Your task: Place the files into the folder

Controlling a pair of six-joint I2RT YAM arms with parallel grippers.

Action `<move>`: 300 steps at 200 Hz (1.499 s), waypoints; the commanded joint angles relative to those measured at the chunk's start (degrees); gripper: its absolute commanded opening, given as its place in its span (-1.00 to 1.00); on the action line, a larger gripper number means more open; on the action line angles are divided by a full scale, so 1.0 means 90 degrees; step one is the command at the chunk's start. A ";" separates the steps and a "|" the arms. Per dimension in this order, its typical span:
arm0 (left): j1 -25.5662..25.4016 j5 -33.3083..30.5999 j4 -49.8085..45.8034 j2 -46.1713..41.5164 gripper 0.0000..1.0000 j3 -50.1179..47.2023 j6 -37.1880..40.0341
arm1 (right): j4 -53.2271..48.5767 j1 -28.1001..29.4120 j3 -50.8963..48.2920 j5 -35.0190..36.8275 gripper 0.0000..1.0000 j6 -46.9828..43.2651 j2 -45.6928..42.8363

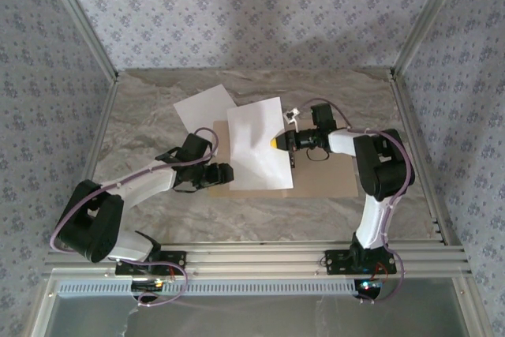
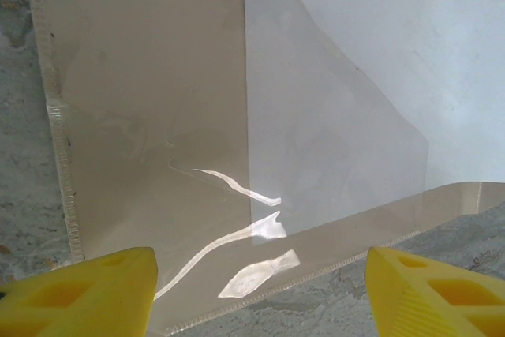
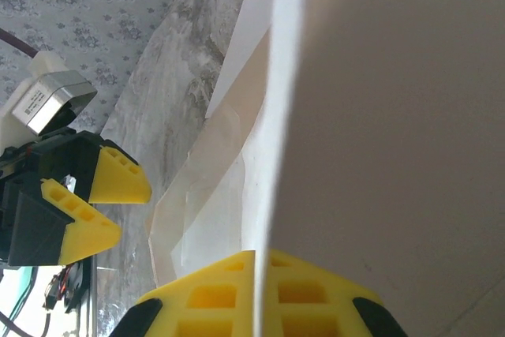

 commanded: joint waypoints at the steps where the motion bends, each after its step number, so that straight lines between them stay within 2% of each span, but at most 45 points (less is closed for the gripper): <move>1: 0.0036 0.0108 -0.0040 0.0001 0.41 0.0033 -0.0010 | 0.0253 0.0083 -0.0026 -0.0166 -1.00 0.0200 0.0153; 300: 0.0047 0.0085 0.0035 -0.0176 0.41 -0.0165 -0.0058 | 0.1383 0.0692 -0.0041 0.0259 -1.00 0.1177 0.0742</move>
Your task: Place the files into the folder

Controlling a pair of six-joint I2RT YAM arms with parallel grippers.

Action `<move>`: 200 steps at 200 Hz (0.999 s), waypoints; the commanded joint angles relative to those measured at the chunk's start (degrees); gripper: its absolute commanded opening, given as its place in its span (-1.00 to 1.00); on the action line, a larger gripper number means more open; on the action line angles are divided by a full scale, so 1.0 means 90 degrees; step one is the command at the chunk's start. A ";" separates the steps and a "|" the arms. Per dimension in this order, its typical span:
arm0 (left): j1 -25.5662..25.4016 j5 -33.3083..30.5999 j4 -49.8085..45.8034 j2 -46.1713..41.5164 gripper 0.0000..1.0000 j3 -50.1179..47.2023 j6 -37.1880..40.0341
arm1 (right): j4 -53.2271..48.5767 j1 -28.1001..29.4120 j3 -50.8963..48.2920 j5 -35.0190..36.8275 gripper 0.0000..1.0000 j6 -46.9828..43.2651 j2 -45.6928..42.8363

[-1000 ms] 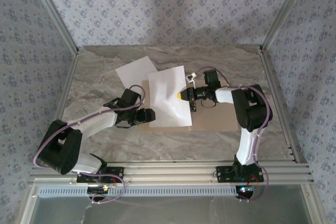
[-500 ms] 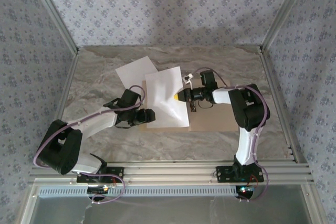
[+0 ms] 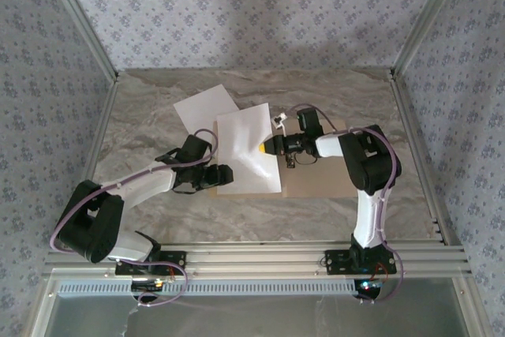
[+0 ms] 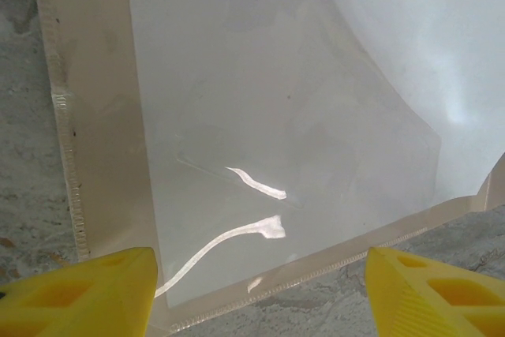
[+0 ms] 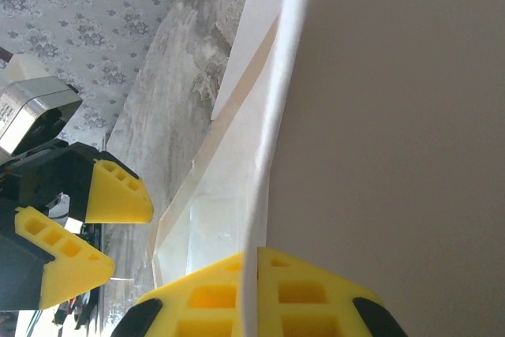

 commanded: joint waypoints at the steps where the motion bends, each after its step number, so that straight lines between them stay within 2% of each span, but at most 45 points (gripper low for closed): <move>1: 0.0048 0.0087 0.0018 -0.0161 0.41 -0.0076 -0.0054 | 0.0150 0.0065 -0.0038 0.0121 -1.00 0.0093 0.0086; 88: 0.0042 0.0078 0.0014 -0.0160 0.41 -0.0060 -0.0045 | 0.0047 0.0130 -0.0013 0.0309 -1.00 0.0091 0.0105; 188: 0.0061 0.0080 0.0004 -0.0130 0.41 -0.0031 -0.0035 | 0.0547 0.0175 -0.0184 0.0384 -1.00 0.0447 0.0184; 200: 0.0064 0.0087 0.0004 -0.0138 0.41 -0.0034 -0.0032 | 0.0479 0.0158 -0.0172 0.0424 -0.95 0.0415 0.0174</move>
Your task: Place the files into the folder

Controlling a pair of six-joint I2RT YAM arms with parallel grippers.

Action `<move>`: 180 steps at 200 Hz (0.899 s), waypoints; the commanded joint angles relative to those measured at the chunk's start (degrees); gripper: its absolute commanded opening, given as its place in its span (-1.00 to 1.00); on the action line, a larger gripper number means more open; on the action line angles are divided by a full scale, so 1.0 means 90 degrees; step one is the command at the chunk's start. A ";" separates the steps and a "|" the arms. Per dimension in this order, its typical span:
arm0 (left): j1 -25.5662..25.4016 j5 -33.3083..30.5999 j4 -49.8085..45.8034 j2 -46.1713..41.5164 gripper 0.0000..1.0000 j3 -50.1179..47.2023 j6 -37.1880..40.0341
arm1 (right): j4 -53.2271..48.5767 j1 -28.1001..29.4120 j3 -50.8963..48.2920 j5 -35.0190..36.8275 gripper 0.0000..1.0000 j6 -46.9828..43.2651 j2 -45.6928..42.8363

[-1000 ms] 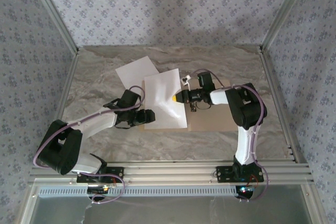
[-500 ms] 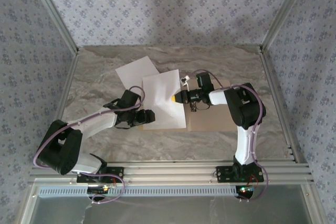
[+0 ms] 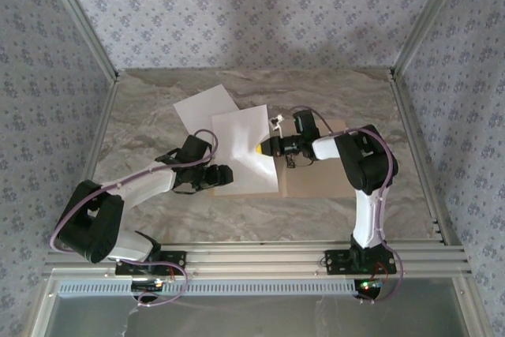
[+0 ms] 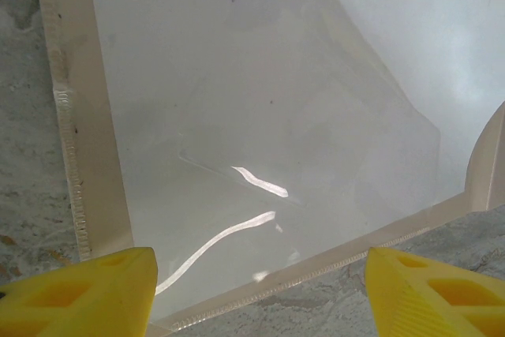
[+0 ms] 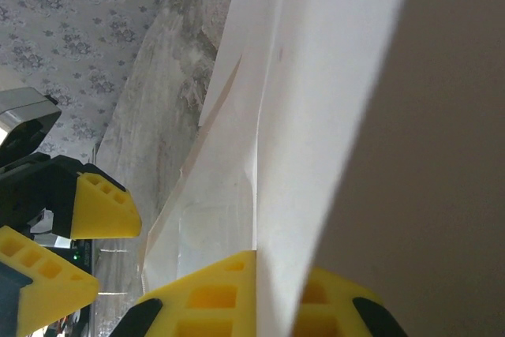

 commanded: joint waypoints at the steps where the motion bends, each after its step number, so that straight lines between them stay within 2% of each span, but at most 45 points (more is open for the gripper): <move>1: 0.0059 0.0085 0.0001 -0.0136 0.41 -0.0013 -0.0019 | 0.0048 0.0003 -0.0046 0.0096 -0.95 0.0032 0.0084; 22: 0.0057 0.0085 0.0006 -0.0130 0.41 -0.0012 -0.0011 | -0.0254 -0.0030 0.0064 0.0159 -0.86 -0.0076 0.0074; 53: 0.0059 0.0094 -0.0008 -0.0128 0.41 -0.0002 0.0003 | -0.0956 -0.0056 0.0414 0.0388 -0.59 -0.0293 0.0098; 82: 0.0065 0.0094 -0.0008 -0.0138 0.41 -0.0011 -0.0004 | -0.1666 -0.0142 0.0881 0.0547 -0.41 -0.0306 0.0277; 126: 0.0058 0.0081 0.0026 -0.0086 0.41 -0.0022 -0.0016 | -0.2326 -0.0165 0.1475 0.0798 -0.30 -0.0182 0.0517; 180: 0.0064 0.0085 0.0060 -0.0011 0.41 -0.0022 -0.0025 | -0.2307 -0.0168 0.1876 0.0960 -0.25 0.0634 0.0916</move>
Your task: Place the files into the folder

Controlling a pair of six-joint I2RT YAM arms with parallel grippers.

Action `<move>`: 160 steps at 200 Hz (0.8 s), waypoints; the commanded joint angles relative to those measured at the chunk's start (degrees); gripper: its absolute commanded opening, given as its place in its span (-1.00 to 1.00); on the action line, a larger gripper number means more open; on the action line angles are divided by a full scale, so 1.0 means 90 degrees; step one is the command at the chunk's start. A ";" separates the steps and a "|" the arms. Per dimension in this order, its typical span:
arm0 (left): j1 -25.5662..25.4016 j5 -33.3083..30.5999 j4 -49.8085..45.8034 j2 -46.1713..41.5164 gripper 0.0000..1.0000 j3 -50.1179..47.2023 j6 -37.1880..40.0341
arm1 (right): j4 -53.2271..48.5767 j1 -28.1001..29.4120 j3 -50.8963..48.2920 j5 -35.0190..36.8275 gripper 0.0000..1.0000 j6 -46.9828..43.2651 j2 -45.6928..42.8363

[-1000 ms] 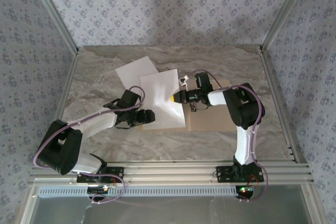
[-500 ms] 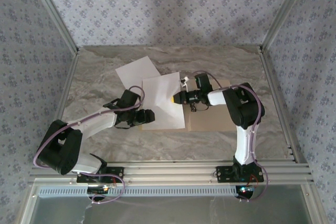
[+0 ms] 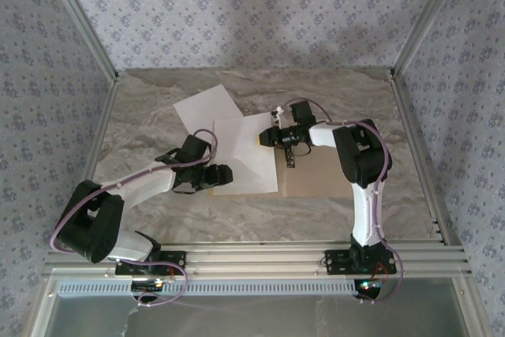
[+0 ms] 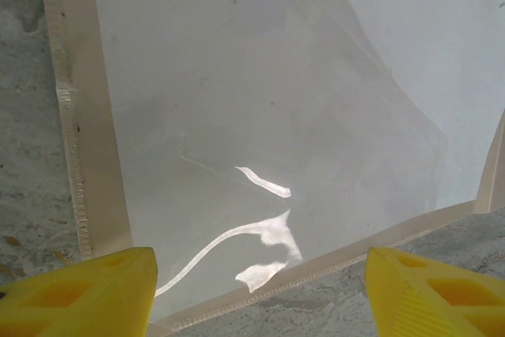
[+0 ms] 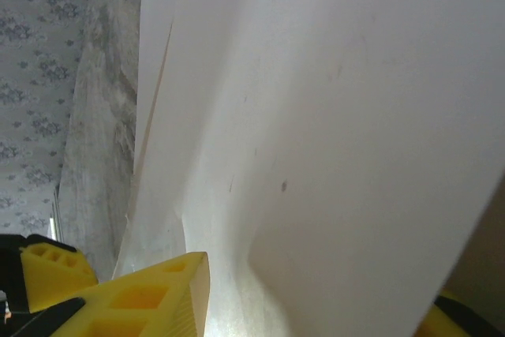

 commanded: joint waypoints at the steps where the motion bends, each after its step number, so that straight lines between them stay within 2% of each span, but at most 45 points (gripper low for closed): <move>1: 0.0033 0.0085 0.0060 -0.0018 0.41 -0.0022 -0.0021 | -0.0216 -0.0011 0.0255 0.0199 -0.25 0.0459 0.0293; 50: 0.0049 0.0095 0.0101 0.0007 0.41 -0.0051 -0.0026 | -0.0790 0.0017 0.0497 0.0808 -0.29 0.0639 0.0327; 96: 0.0048 0.0130 0.0173 0.0063 0.41 -0.0051 -0.0026 | -0.1432 0.0103 0.0669 0.1501 -0.50 0.0422 0.0195; 160: 0.0056 0.0143 0.0159 0.0007 0.41 -0.0095 -0.0010 | -0.2053 0.0262 0.1008 0.2115 -0.61 0.0111 0.0095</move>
